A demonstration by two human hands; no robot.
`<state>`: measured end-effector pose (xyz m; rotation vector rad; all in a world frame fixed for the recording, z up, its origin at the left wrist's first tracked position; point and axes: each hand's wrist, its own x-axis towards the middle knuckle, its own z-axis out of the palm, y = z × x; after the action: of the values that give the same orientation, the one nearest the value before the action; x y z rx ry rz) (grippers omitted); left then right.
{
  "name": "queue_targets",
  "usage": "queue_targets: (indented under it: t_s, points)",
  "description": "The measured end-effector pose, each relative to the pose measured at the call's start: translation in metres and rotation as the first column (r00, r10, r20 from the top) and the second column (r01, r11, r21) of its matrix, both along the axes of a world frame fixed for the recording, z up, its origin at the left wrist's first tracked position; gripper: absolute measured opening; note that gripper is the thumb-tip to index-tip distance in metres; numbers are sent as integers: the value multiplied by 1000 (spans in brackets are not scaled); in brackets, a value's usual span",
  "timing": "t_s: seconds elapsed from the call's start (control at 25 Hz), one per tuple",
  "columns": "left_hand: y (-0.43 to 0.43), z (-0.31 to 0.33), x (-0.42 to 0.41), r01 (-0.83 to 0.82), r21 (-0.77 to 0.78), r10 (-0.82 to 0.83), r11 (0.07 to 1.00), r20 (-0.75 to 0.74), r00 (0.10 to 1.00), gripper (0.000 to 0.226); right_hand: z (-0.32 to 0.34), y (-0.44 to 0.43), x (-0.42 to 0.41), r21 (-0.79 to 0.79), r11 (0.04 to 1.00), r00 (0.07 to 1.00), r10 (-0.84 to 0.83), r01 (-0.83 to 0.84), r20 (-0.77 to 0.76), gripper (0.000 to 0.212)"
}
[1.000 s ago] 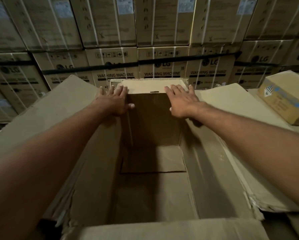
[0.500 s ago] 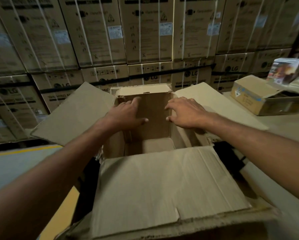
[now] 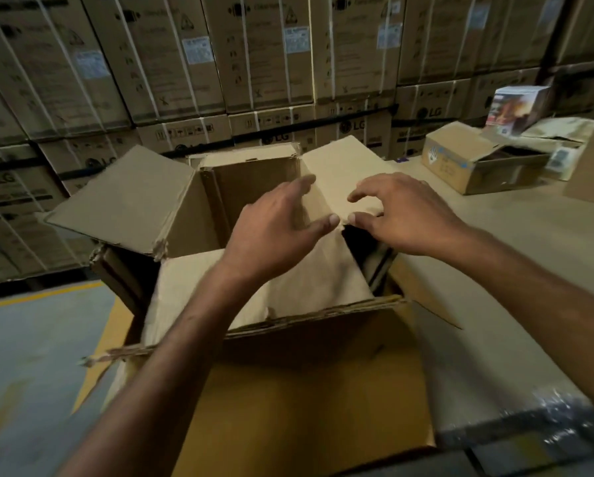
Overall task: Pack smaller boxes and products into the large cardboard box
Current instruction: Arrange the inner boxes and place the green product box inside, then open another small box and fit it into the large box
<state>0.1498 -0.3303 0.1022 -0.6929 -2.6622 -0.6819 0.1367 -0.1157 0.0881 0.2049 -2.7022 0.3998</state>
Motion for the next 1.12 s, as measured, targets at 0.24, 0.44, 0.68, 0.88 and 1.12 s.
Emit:
queue_targets:
  t_s: [0.24, 0.44, 0.68, 0.88, 1.12]
  points:
    - [129, -32, 64, 71, 139, -58, 988, -97, 994, 62, -34, 108, 86, -153, 988, 996, -3, -10, -86, 33]
    - [245, -77, 105, 68, 289, -63, 955, -27, 998, 55, -68, 232, 145, -245, 965, 994, -102, 89, -43, 32]
    - [356, -117, 121, 73, 391, -133, 918, 129, 983, 54, -94, 343, 177, -354, 918, 983, -182, 179, 27, 32]
    - [436, -137, 81, 110, 414, -207, 903, 195, 959, 50, -118, 414, 155, -489, 828, 956, -290, 274, 43, 33]
    - [540, -151, 7, 143, 595, -388, 791, 308, 869, 35, -127, 502, 112, -491, 801, 928, -370, 341, 40, 30]
